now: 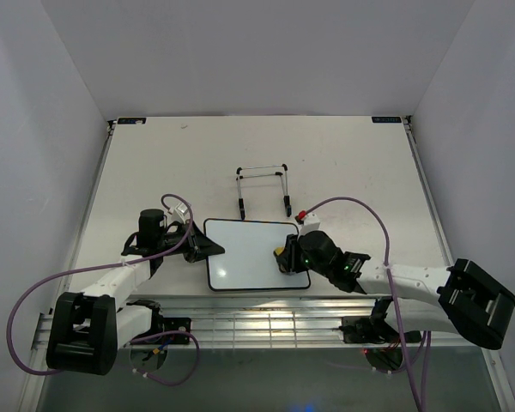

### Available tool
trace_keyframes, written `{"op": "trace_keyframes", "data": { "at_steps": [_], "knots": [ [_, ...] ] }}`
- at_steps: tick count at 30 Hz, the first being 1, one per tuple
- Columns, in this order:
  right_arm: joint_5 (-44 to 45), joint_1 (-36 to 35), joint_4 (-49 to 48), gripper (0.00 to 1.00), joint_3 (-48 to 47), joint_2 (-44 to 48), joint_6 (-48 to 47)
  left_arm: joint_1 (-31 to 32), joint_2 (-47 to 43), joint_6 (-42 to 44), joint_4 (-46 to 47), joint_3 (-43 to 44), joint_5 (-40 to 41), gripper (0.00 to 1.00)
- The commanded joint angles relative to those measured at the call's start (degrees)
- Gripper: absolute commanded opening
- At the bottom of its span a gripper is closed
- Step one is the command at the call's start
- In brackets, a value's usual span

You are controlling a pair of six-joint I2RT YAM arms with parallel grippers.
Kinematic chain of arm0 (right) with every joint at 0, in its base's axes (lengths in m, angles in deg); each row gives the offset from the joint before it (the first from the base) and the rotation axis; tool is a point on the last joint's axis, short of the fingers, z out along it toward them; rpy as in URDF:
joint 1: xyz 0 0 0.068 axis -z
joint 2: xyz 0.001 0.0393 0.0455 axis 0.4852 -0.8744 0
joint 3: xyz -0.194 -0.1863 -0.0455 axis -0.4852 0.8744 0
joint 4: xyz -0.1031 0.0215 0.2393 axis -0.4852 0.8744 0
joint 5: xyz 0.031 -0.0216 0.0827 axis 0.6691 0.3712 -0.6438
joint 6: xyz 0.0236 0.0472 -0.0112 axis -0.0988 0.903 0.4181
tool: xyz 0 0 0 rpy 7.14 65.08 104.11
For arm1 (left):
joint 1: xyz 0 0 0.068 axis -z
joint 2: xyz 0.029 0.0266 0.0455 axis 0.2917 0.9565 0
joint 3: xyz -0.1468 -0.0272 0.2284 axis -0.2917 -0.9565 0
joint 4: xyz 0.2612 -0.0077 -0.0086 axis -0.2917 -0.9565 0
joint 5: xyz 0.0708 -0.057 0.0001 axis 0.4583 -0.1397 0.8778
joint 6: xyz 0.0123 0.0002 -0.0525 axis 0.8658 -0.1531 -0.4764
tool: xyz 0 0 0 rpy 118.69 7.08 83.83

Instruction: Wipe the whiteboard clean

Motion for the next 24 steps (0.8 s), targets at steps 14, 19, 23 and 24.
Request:
{"op": "trace_keyframes", "data": {
  "at_steps": [14,19,23,24],
  "knots": [
    [6.01,-18.65,-2.8,0.28,-10.39,-10.46,4.56,0.23,-3.56,0.02,1.49,-0.66,0.95,0.0],
    [11.72,-22.17,-1.04,0.28,-14.27,-13.55,7.91,0.23,-5.58,-0.86,0.17,-1.18,3.32,0.0],
    [14.71,-22.09,0.45,0.28,-11.9,-12.86,10.63,0.31,-7.08,-0.77,-0.88,-1.18,5.26,0.0],
    [16.37,-22.09,1.41,0.28,-11.54,-12.59,11.42,0.23,-7.08,-0.69,-0.88,-1.1,5.52,0.0]
  ]
}}
